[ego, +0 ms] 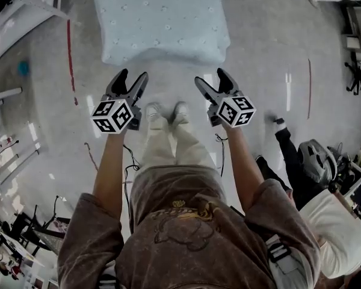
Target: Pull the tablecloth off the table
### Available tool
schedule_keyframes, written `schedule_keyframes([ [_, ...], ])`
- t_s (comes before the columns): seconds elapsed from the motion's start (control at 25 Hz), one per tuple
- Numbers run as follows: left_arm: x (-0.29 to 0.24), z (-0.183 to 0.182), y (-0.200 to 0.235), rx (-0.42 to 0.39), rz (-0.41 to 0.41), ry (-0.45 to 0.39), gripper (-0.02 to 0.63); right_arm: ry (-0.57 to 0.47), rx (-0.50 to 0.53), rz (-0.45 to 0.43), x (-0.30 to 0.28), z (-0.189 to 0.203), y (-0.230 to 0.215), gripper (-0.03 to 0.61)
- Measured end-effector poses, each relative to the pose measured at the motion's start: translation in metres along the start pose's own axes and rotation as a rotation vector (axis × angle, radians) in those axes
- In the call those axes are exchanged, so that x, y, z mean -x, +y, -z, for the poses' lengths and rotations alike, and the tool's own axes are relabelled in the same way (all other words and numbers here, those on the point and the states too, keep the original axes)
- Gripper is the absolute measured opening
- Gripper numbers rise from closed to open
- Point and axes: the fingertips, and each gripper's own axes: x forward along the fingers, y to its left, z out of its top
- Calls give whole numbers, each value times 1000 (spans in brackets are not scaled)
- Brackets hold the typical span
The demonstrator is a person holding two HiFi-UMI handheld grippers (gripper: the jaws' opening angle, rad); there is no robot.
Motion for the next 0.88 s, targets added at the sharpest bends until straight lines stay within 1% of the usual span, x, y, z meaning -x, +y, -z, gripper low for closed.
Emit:
schedule_keyframes([
  [0.24,-20,25,32,28,-27,18,319,34,-46,38,-16,32,-37,430],
  [0.4,-34,48,59,52,-57,32,319,62,-69,64,-31,57,-58,428],
  [0.6,-48,76,93,99,-93,24,319,74,-110,95,-49,82,-81,423],
  [0.72,-58,89,111,114,-97,19,321,86,-124,108,-62,98,-94,423],
  [0.88,-73,108,132,110,-93,28,337,92,-143,119,-75,118,-114,423],
])
